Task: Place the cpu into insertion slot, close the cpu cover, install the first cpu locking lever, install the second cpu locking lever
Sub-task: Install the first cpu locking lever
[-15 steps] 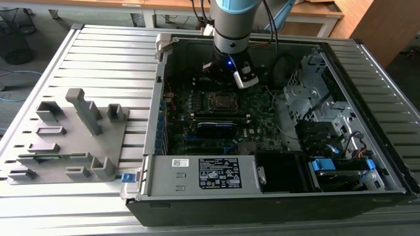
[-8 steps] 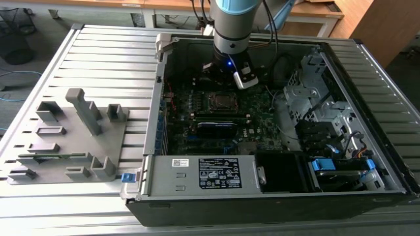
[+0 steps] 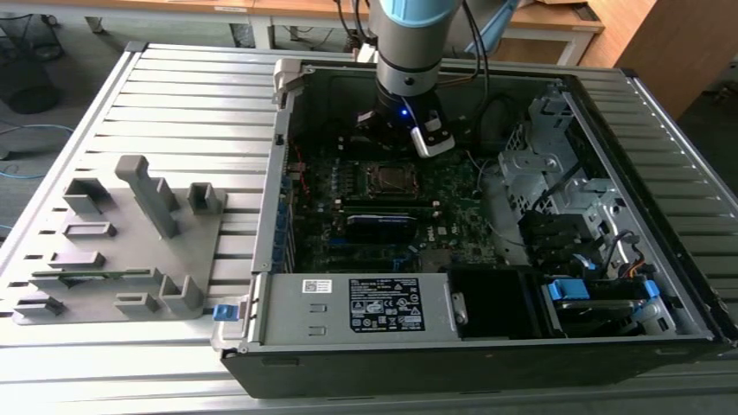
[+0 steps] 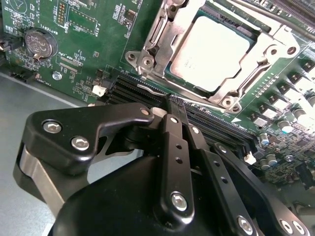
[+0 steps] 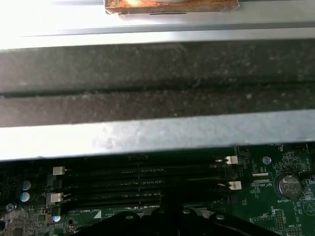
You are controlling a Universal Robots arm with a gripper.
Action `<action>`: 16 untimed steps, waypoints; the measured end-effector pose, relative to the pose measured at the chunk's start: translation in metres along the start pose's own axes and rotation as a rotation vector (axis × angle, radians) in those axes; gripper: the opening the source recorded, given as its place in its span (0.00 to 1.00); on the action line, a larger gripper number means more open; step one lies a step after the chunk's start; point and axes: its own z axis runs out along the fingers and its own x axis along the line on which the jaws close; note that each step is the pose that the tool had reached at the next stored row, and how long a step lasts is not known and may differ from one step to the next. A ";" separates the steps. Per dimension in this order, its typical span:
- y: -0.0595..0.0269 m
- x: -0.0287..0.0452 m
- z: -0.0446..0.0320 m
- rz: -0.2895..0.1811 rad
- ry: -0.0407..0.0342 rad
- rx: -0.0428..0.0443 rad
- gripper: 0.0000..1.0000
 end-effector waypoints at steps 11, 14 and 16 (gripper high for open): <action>-0.0001 -0.0029 0.0017 0.001 -0.0003 -0.0006 0.11; -0.0001 -0.0033 0.0020 0.001 -0.0002 -0.0007 0.11; -0.0001 -0.0038 0.0021 0.001 -0.0002 -0.0010 0.11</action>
